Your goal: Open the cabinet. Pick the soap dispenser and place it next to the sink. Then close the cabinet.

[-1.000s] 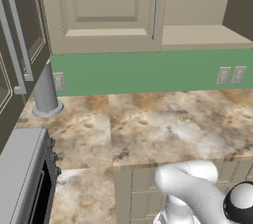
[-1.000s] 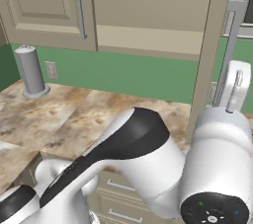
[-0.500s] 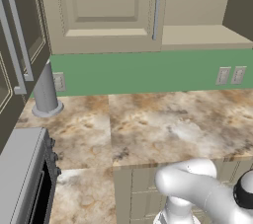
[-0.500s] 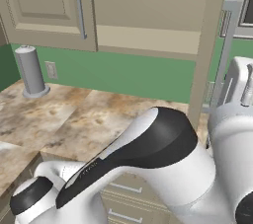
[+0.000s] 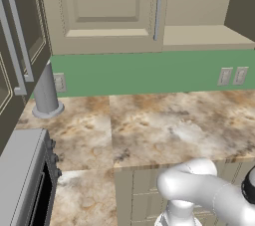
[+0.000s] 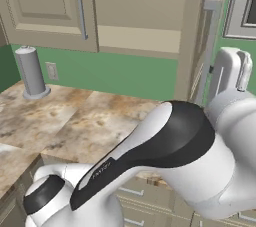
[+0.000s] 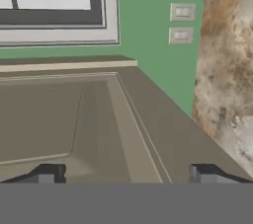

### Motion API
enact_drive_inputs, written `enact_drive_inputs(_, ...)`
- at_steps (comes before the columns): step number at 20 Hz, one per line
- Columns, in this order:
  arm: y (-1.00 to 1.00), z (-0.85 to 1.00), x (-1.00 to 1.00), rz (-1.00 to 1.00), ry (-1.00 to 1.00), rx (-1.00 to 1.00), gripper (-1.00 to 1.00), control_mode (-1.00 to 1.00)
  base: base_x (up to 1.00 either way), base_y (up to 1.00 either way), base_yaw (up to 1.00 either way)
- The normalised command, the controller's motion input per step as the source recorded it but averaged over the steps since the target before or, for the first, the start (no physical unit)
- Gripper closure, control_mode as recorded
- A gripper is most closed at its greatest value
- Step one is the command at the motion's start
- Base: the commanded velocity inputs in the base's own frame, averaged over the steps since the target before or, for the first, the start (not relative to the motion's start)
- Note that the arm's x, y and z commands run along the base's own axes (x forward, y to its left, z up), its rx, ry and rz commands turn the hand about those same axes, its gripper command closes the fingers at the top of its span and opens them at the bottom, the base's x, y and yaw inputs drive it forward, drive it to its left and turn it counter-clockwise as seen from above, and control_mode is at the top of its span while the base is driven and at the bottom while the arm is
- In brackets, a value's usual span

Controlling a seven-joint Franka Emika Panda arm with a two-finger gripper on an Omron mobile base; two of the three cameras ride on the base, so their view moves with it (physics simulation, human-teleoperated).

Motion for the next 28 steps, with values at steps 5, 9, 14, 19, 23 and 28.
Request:
enact_drive_inputs(5, 0.51, -0.06, 0.26, 0.11, 0.00, 0.00, -1.00, -1.00, 0.00, 0.00, 0.00)
enact_drive_inputs(9, 0.53, -0.09, 0.38, 0.08, -0.01, 0.00, -1.00, -1.00, 0.00, 0.00, 0.00)
enact_drive_inputs(14, 0.57, -0.18, 0.46, 0.07, -0.08, 0.00, -1.00, -1.00, 0.00, 0.00, 0.00)
enact_drive_inputs(19, 0.52, -0.21, 0.52, 0.07, -0.19, 0.00, -1.00, -1.00, 0.00, 0.00, 0.00)
enact_drive_inputs(23, 0.55, -0.18, 0.59, 0.08, -0.24, 0.00, -1.00, -1.00, 0.00, 0.00, 0.00)
enact_drive_inputs(28, 0.51, -0.03, 0.64, 0.08, -0.16, 0.01, -1.00, -1.00, 0.00, 0.00, 0.00)
